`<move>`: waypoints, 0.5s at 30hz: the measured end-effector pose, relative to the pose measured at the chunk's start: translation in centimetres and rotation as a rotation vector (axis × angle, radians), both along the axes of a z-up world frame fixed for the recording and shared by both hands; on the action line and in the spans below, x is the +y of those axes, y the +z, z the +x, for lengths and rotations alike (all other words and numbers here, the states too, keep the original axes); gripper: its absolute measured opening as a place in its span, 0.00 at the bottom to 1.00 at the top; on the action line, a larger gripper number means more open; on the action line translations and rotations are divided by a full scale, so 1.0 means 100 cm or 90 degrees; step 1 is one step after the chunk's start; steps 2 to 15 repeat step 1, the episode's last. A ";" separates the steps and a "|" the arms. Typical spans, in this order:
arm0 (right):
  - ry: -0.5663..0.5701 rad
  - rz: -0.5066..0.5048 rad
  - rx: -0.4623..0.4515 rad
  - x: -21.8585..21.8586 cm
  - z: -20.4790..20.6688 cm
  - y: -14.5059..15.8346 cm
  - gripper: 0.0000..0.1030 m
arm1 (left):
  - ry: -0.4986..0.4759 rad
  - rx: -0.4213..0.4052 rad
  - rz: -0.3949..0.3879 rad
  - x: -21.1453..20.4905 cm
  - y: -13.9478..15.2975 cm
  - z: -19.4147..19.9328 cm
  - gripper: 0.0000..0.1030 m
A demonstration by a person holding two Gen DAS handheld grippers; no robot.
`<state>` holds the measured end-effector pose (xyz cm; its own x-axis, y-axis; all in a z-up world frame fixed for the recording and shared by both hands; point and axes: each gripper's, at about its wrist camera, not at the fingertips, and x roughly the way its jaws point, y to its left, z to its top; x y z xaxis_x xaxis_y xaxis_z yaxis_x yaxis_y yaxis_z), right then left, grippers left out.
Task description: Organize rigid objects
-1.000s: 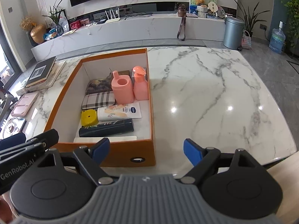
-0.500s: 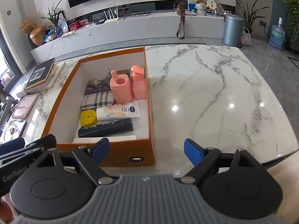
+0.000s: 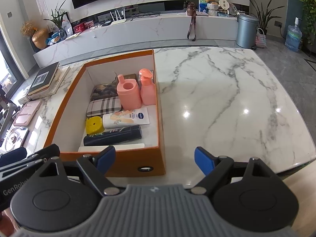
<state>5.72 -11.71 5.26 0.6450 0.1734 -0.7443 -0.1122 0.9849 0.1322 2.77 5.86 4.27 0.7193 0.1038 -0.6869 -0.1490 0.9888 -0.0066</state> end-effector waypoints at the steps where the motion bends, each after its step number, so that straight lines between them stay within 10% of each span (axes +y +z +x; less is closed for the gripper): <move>1: 0.000 0.000 0.000 0.000 0.000 0.000 0.84 | 0.000 0.000 -0.001 0.000 0.000 0.000 0.86; 15: 0.000 0.000 0.000 0.000 0.000 0.000 0.84 | 0.000 0.000 -0.001 0.000 0.000 0.000 0.86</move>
